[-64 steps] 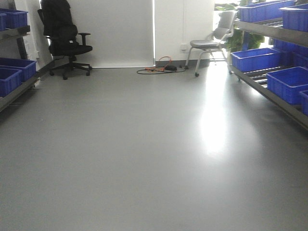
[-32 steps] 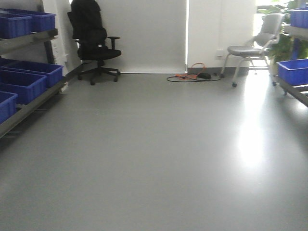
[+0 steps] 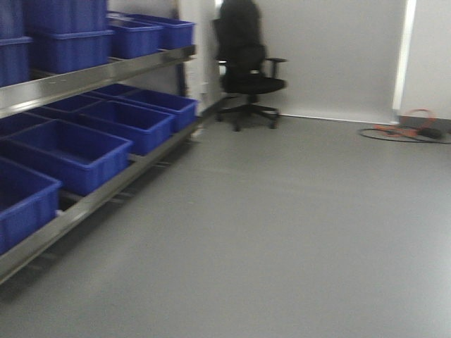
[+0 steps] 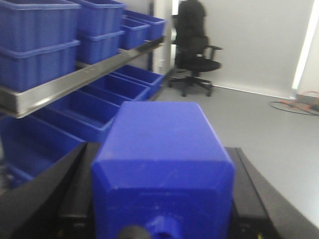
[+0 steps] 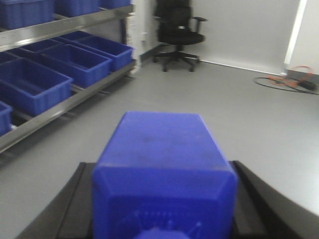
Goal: Pick and sort blue part to right shelf
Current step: 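Drive the base up to the shelf of blue bins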
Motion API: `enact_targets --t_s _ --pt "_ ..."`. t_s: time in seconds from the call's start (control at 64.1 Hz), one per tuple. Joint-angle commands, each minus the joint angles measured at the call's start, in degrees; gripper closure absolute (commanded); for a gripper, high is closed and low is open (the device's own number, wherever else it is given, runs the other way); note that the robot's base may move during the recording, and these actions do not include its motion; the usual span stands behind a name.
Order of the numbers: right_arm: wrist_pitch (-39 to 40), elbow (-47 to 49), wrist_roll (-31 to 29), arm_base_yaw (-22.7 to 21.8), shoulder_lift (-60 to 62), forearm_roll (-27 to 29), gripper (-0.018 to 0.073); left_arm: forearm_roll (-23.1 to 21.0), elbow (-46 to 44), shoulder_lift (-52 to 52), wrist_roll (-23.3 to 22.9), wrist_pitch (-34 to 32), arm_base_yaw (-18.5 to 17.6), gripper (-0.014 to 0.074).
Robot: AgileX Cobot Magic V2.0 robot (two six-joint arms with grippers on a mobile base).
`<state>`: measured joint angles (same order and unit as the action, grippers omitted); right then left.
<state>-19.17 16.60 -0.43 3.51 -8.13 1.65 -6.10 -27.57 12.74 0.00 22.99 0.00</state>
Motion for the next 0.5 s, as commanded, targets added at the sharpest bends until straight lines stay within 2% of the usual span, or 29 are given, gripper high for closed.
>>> enact_targets --t_s 0.0,0.483 --pt "5.33 1.65 -0.38 -0.26 -0.55 0.0 0.0155 -0.24 -1.69 0.82 -0.56 -5.25 -0.05 0.021" --pt "5.33 1.65 -0.38 -0.26 -0.55 0.0 0.0155 -0.24 -1.69 0.82 -0.56 -5.25 -0.05 0.021"
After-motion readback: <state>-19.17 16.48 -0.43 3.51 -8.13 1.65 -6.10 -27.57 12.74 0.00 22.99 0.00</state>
